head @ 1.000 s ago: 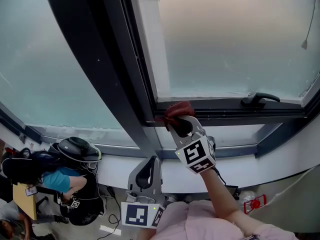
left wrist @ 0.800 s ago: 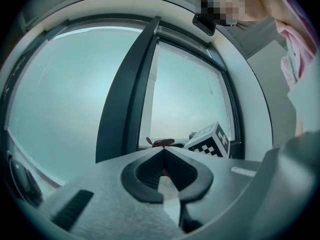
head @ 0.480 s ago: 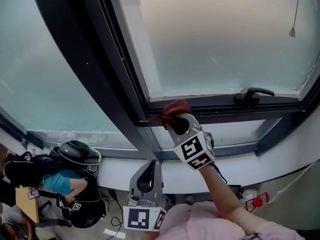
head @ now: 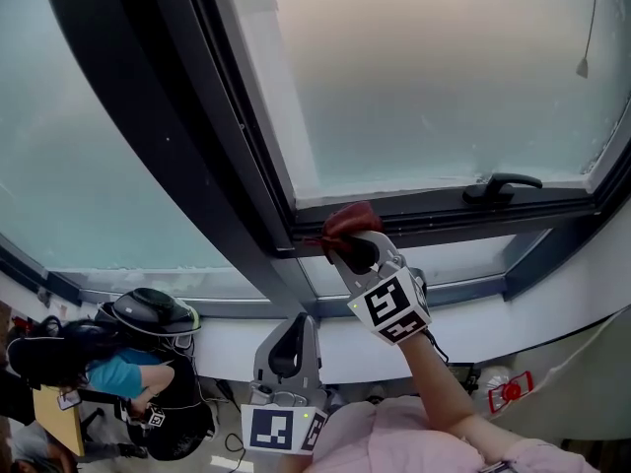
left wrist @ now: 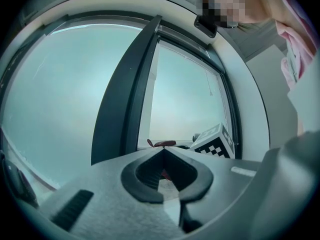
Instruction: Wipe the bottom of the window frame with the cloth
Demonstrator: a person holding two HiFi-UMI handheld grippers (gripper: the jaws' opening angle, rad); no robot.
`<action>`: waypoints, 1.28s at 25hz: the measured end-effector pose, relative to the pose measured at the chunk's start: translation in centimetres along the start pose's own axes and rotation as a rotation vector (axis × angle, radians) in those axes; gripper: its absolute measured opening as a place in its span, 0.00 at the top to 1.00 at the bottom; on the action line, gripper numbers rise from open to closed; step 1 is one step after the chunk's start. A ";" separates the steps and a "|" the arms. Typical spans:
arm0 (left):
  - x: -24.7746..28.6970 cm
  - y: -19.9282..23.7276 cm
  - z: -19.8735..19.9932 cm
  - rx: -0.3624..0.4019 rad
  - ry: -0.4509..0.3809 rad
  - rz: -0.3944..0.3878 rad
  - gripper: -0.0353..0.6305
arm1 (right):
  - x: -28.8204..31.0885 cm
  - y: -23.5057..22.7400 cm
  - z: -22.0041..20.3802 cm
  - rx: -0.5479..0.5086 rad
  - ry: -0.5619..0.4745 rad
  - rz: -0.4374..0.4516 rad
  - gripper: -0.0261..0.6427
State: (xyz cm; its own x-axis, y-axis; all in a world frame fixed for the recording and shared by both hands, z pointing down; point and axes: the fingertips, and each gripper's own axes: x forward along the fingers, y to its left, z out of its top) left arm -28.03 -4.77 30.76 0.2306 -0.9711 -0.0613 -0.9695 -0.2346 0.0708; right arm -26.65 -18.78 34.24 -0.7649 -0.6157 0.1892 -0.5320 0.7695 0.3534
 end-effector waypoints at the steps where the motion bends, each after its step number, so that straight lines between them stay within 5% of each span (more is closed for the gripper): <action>1: 0.3 0.0 0.1 0.002 -0.002 -0.009 0.96 | 0.0 -0.1 0.0 0.001 -0.002 -0.003 0.84; 32: -0.5 -3.0 -0.4 0.020 0.008 0.014 0.96 | -4.3 -4.1 -2.7 0.065 -0.013 -0.069 0.84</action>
State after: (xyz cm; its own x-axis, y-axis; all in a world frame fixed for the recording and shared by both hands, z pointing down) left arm -25.17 -3.60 30.99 0.2171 -0.9747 -0.0528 -0.9742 -0.2198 0.0518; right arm -20.16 -19.73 34.49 -0.7298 -0.6659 0.1548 -0.6058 0.7349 0.3049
